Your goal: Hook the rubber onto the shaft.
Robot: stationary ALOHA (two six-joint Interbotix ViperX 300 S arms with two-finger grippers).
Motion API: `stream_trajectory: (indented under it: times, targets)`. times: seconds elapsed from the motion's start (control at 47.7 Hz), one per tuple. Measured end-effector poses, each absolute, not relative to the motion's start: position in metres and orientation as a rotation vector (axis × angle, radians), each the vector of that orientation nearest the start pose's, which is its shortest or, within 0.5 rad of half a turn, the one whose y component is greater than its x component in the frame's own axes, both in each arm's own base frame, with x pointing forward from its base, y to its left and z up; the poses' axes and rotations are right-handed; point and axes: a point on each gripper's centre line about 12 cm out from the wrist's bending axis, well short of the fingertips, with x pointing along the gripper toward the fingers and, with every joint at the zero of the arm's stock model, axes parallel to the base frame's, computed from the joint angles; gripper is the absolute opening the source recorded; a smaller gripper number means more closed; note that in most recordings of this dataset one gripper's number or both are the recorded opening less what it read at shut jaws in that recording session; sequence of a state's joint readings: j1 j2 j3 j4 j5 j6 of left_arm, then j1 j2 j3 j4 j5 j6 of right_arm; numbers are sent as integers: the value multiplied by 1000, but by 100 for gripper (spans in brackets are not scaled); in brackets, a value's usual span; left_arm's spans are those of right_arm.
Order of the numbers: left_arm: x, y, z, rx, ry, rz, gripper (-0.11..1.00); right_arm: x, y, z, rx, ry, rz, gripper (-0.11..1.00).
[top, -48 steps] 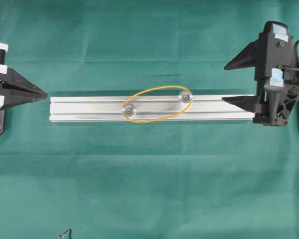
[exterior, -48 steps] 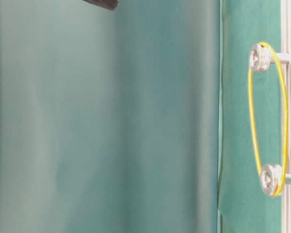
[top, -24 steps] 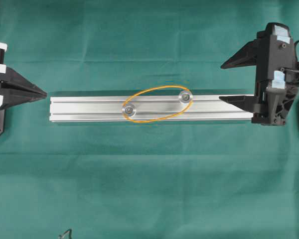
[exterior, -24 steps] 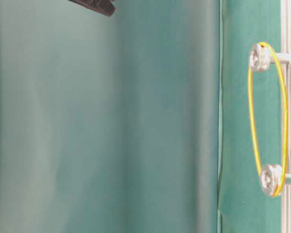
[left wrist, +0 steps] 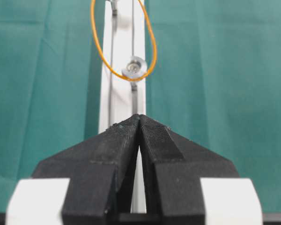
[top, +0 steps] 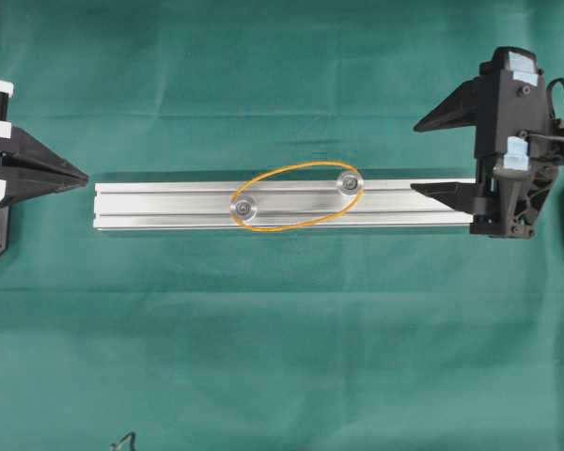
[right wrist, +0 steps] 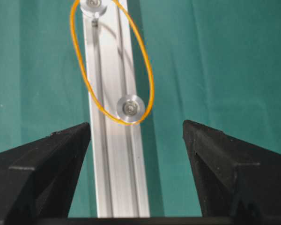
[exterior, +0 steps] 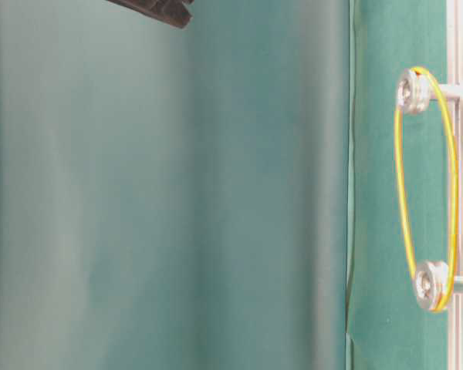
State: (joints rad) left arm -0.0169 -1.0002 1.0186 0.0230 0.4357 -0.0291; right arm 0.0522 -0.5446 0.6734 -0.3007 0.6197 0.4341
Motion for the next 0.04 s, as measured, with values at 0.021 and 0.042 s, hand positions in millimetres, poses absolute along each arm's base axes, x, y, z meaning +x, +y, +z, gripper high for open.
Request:
stream_trajectory:
  times: [0.021,0.042]
  targets:
    - [186,-2,282,-4,454,-5,0,281,-5,299,95,709,-181,82]
    - [186,-2,282,-4,454,-5,0,281,-5,299,96,709,-181,82]
